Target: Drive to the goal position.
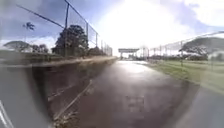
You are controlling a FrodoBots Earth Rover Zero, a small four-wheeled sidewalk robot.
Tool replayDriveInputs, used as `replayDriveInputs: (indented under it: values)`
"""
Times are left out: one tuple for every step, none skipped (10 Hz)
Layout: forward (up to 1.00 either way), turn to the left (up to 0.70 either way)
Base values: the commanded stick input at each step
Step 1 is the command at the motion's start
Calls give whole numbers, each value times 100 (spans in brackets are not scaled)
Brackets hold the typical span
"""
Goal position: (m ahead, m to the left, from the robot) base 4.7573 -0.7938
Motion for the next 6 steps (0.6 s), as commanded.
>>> replayDriveInputs:
  values:
    - [70,-35]
    - [70,-35]
    - [70,-35]
    - [70,-35]
    - [70,-35]
    - [70,-35]
